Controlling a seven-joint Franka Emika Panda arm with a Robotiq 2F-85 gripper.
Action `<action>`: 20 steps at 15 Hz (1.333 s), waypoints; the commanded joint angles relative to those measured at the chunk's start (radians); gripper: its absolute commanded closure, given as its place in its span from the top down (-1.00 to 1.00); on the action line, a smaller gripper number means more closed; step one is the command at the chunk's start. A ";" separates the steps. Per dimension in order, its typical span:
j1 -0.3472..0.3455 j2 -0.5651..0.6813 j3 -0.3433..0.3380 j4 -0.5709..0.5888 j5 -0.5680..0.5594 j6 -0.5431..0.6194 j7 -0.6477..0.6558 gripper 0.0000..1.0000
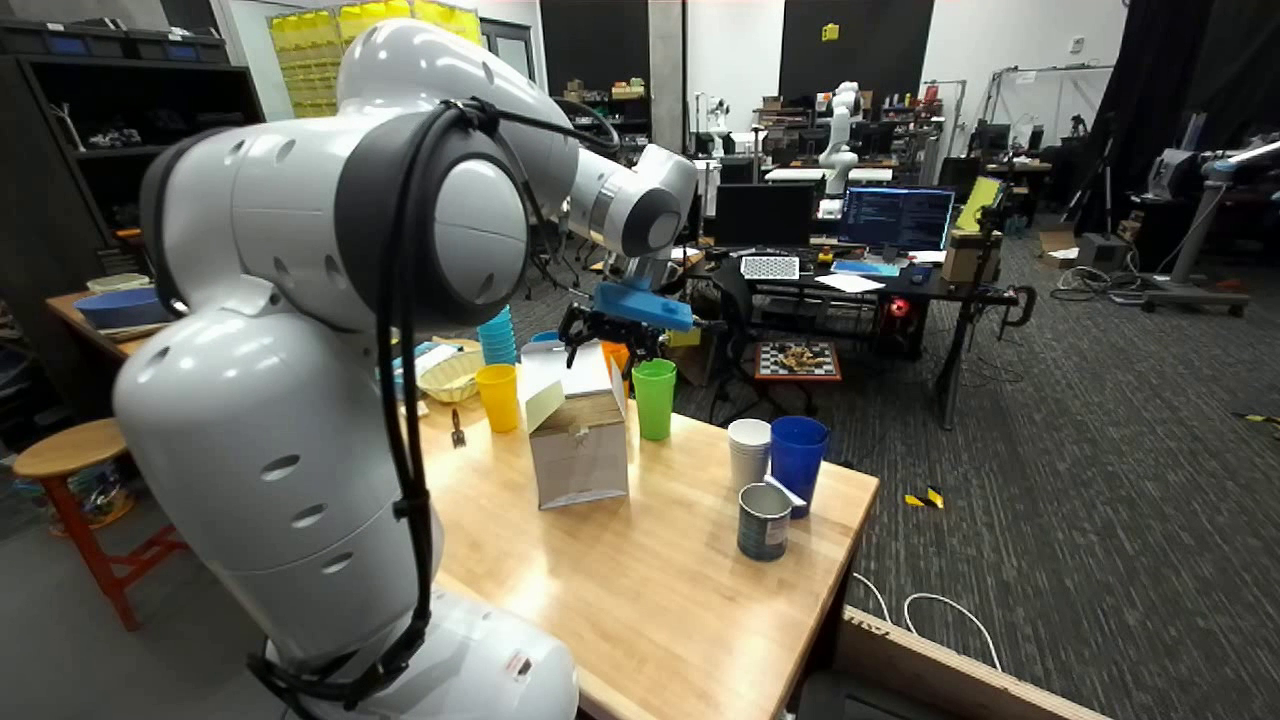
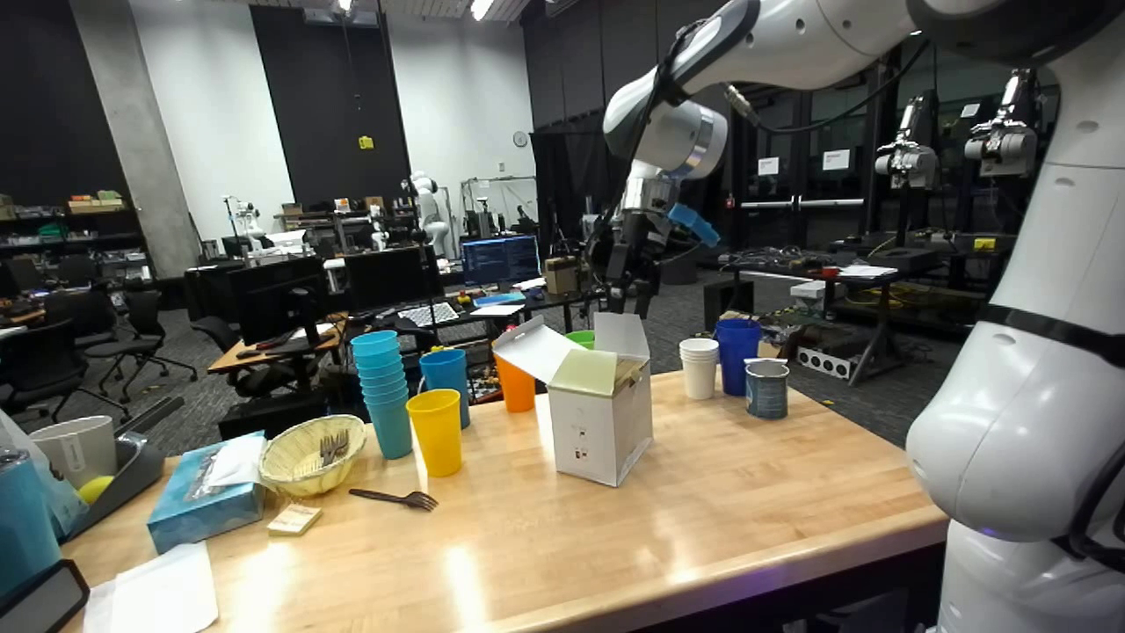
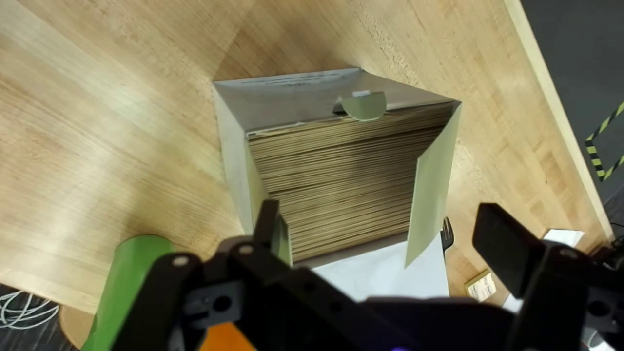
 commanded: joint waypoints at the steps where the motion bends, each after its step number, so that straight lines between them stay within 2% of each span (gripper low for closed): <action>1: -0.023 0.007 0.013 0.026 0.018 -0.040 -0.013 1.00; 3: -0.030 0.001 0.016 0.031 -0.017 -0.069 0.009 1.00; 4: -0.027 0.001 0.021 0.007 -0.001 -0.028 0.000 1.00; 17: -0.034 0.001 0.022 0.014 -0.003 -0.050 0.000 1.00; 20: -0.029 0.011 0.035 0.018 -0.044 0.013 -0.034 1.00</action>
